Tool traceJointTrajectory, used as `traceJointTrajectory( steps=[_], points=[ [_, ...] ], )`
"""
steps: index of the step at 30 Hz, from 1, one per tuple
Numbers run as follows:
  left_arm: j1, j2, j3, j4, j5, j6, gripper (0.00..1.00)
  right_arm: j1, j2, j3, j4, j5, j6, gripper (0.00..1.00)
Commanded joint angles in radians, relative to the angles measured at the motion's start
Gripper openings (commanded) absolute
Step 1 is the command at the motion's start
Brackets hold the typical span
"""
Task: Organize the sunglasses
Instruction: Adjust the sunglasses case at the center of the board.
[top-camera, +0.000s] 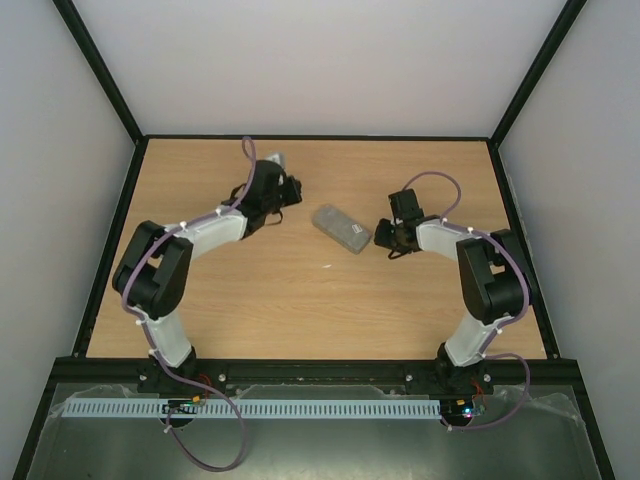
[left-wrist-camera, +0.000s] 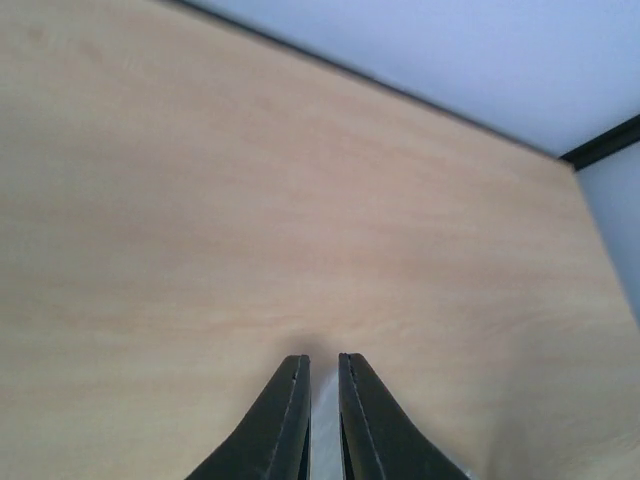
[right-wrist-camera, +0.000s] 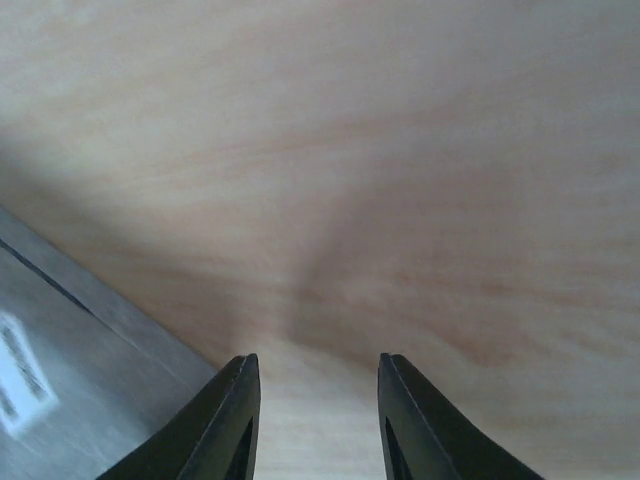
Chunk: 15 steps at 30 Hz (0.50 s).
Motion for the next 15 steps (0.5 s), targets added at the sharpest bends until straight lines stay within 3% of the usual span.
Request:
traceJointTrajectory(
  steps=[1,5,8,15],
  points=[
    [0.023,0.096,0.169,-0.048,0.058,0.054,0.12,0.020,-0.069,-0.080,0.014,-0.030,0.027,0.34],
    [0.030,0.240,0.289,-0.057,0.073,0.071,0.10,0.043,-0.057,-0.073,0.028,-0.062,0.041,0.34],
    [0.032,0.299,0.298,-0.029,0.088,0.068,0.09,0.047,-0.027,-0.051,0.038,-0.077,0.049,0.34],
    [0.045,0.229,0.133,0.047,0.073,0.050,0.09,0.045,0.033,0.030,0.031,-0.062,0.049,0.33]
  ],
)
